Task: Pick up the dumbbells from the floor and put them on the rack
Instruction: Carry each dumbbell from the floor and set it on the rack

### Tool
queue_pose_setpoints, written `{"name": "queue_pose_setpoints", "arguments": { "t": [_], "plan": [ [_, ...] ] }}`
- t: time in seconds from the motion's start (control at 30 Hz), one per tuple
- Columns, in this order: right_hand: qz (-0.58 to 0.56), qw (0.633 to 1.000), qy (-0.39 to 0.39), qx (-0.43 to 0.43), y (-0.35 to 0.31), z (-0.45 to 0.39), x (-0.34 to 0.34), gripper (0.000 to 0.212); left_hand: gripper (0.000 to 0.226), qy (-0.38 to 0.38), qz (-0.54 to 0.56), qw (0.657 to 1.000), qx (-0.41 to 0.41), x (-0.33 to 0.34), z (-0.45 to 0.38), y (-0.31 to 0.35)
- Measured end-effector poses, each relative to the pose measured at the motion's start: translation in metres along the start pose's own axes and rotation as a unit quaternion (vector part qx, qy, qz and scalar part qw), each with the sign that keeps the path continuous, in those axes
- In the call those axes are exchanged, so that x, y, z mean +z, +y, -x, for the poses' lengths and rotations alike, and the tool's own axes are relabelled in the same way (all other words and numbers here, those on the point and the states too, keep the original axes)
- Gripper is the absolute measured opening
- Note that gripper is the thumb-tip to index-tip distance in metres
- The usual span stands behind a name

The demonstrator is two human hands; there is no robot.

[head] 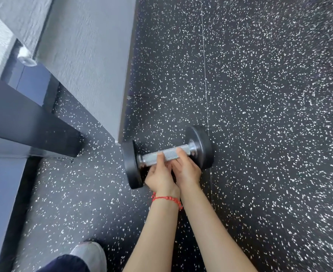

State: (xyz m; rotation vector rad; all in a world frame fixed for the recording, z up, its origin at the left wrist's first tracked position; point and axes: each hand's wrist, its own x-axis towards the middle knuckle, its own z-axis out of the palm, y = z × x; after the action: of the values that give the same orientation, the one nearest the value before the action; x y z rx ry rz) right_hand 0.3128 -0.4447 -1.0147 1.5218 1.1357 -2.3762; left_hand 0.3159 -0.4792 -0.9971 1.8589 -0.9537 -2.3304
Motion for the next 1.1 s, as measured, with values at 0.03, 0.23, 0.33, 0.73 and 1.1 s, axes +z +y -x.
{"name": "queue_pose_setpoints", "arguments": {
  "t": [0.03,0.23,0.33,0.73,1.1],
  "plan": [
    [-0.008,1.000,0.001,-0.006,0.001,0.001,0.000,0.006,0.015,-0.005,-0.008,1.000,0.007,-0.001,-0.001,-0.002],
    [-0.030,0.999,0.021,-0.024,0.006,0.005,-0.003,0.004,0.009,-0.008,-0.020,0.999,0.035,-0.002,0.000,0.001],
    [-0.035,0.998,0.035,-0.035,0.011,0.004,-0.004,0.004,0.010,0.008,-0.026,0.999,0.047,-0.003,-0.002,0.002],
    [-0.122,0.989,0.048,-0.064,-0.016,0.017,0.001,0.004,0.012,-0.090,-0.076,0.989,0.090,0.015,0.021,0.006],
    [-0.142,0.984,0.060,-0.092,-0.079,0.100,0.011,0.005,0.008,-0.142,-0.088,0.985,0.046,0.025,0.117,0.042]
  ]
}}
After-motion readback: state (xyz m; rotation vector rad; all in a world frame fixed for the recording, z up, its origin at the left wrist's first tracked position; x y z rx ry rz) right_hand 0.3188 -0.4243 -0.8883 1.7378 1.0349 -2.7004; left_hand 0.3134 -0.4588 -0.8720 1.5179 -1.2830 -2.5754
